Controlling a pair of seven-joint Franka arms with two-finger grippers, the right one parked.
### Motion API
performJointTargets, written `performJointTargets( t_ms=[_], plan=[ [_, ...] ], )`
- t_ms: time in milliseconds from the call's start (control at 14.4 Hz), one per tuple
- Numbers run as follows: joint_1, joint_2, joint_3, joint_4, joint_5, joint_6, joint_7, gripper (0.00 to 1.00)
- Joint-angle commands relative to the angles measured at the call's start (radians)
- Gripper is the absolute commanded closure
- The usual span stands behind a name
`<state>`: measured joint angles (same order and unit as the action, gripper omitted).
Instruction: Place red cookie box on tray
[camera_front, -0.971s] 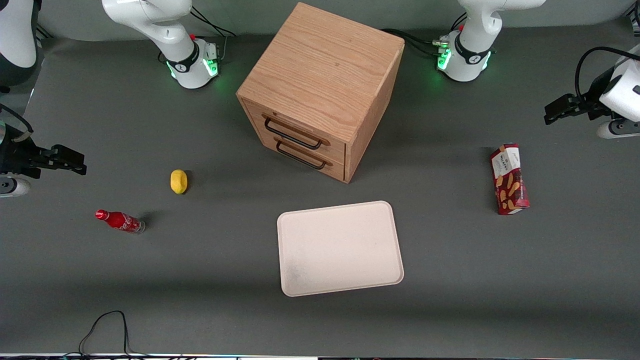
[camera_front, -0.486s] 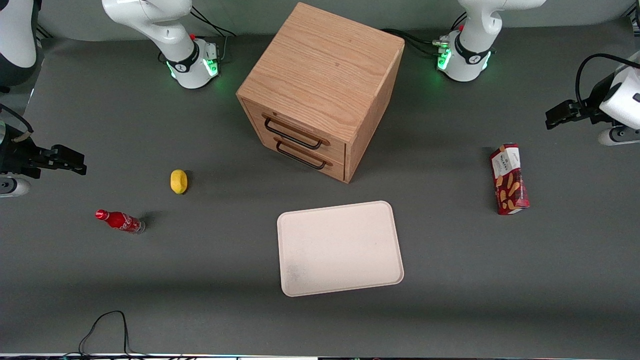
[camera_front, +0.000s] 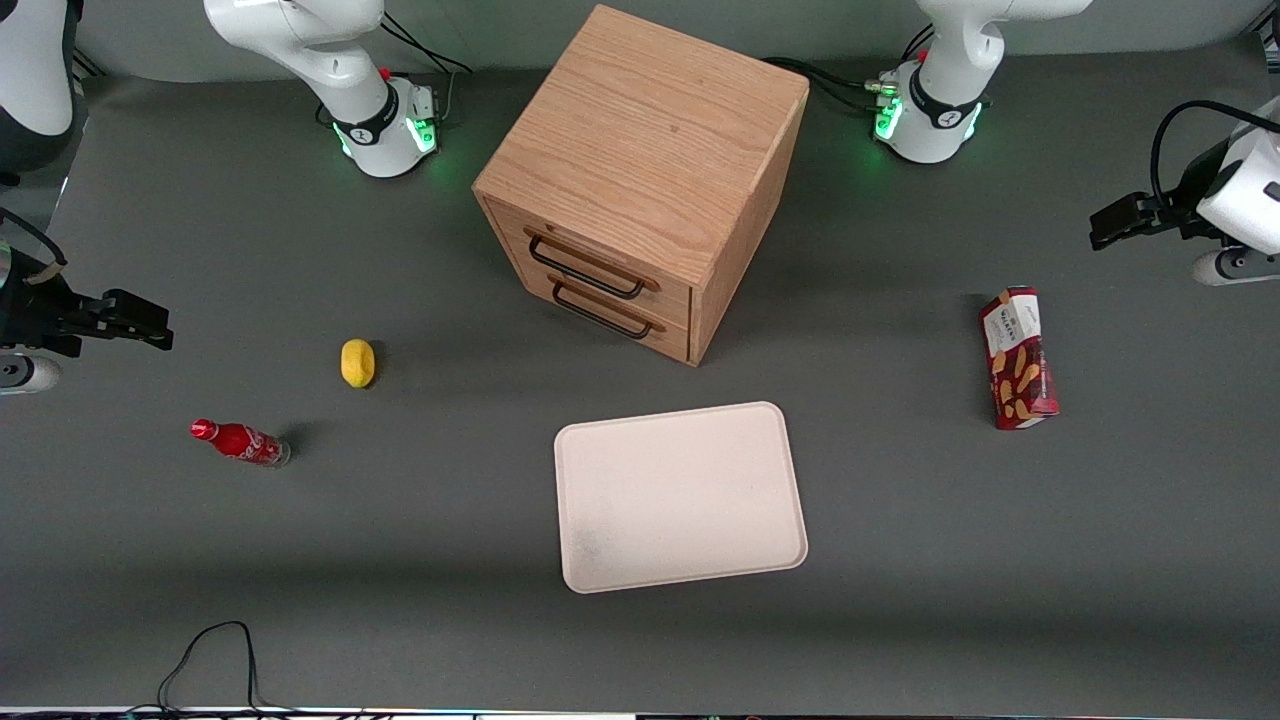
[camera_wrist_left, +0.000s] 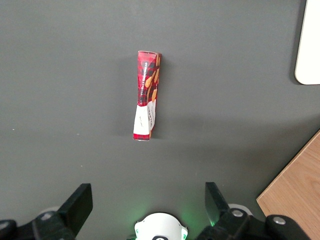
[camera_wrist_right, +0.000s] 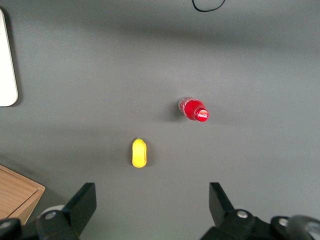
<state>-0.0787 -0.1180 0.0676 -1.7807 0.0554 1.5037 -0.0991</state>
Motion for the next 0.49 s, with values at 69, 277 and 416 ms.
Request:
performJointTargets(
  t_ms=[69,277,416],
  plan=[
    [-0.010,0.018,-0.008,0.043,0.014,-0.048,-0.021,0.00],
    [-0.001,0.018,-0.006,0.044,0.014,-0.049,-0.014,0.00],
    [0.002,0.017,0.001,0.044,0.014,-0.057,-0.010,0.00]
  ],
)
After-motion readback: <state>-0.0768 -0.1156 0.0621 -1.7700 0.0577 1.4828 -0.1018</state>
